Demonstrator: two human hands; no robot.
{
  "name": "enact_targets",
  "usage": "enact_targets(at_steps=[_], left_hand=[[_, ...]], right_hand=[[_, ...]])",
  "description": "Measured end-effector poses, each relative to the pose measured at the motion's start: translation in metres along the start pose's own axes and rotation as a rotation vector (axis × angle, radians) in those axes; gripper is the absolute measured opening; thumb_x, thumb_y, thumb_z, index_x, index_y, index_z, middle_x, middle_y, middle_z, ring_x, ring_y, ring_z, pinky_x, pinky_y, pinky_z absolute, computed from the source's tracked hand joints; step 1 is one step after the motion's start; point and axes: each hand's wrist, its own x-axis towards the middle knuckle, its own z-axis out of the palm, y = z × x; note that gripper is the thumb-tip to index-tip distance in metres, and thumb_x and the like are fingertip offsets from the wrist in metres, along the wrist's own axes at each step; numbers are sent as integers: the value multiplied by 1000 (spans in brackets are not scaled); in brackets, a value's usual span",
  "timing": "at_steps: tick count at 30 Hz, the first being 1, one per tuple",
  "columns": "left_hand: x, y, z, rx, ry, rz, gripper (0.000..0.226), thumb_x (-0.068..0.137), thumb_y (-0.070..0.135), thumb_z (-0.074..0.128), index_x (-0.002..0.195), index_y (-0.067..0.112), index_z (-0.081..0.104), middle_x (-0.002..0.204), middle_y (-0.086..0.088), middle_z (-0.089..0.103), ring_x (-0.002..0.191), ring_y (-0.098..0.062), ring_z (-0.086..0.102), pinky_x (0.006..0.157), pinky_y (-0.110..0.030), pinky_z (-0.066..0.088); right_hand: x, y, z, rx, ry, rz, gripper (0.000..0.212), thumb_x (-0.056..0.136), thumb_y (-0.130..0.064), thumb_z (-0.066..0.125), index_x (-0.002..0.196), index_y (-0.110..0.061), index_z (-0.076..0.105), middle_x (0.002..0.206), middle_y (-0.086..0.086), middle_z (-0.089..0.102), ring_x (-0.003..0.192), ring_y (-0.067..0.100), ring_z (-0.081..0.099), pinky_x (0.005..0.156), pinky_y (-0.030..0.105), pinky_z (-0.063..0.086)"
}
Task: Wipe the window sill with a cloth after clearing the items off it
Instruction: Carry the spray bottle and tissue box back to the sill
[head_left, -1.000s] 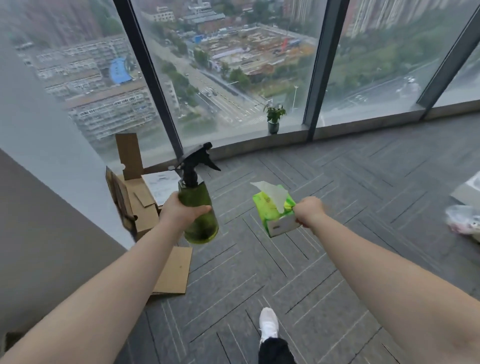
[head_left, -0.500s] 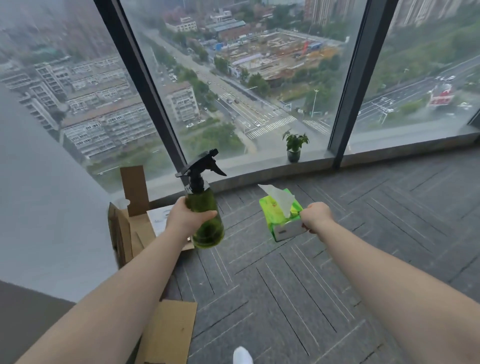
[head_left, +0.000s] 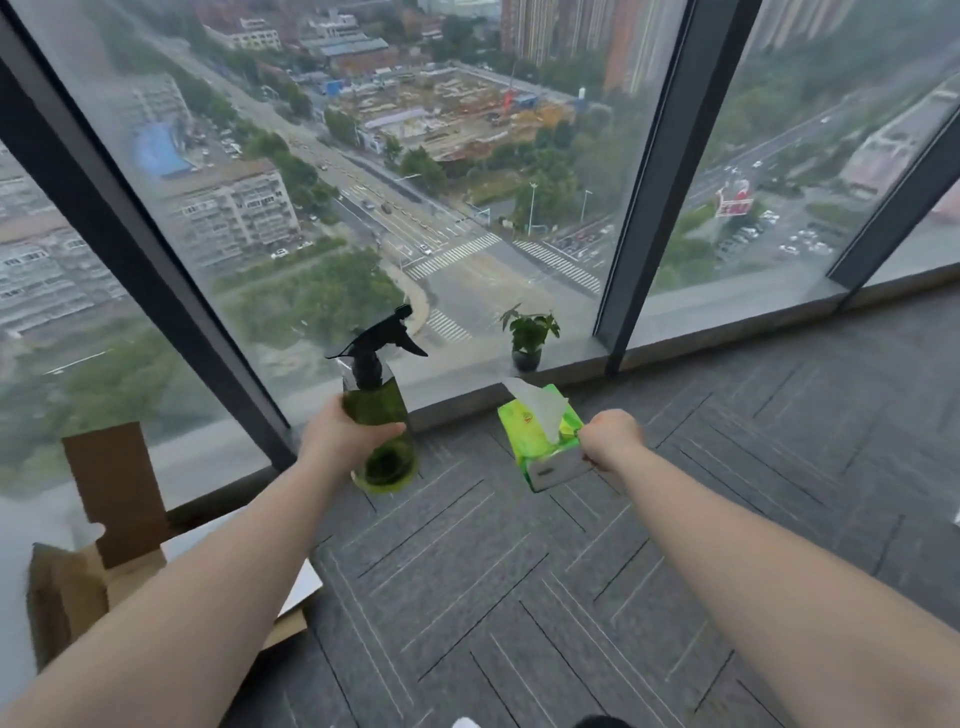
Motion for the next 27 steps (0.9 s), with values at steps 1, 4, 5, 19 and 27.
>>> enact_targets(at_steps=[1,4,5,19,27], left_hand=[[16,7,1,-4,-7,-3,71,63,42,86,122,21,53,105,4,61,84,-17,60,74,-32,49],[64,25,5,-20,-46,-17,69,64,37,86,123,20,52,107,3,61,85,-17,59,77,-33,49],[80,29,7,-18,-53,-27,69,65,36,86,123,20,52,106,3,59,90,-19,58,80,-34,49],[311,45,42,96,69,-287,68,55,49,83,110,26,50,109,3,61,101,-23,60,87,-44,56],[424,-18,104,37,108,-373,59,58,52,81,104,31,49,111,3,62,102,-23,59,86,-39,53]], right_hand=[[12,-11,-2,-13,-2,7,13,85,-9,48,80,-7,59,97,15,68,82,29,58,69,30,45],[58,-38,1,19,-19,20,14,86,-11,49,79,-8,61,95,15,69,79,28,59,65,26,43],[74,-48,4,9,-29,14,15,86,-13,50,77,-9,61,94,14,70,78,27,60,63,24,43],[345,-191,91,-142,-291,-106,20,89,-14,50,83,-5,67,94,16,66,86,31,58,68,27,38],[440,-200,177,-93,-211,-31,26,94,-20,49,98,-4,68,113,19,65,107,37,58,79,33,42]])
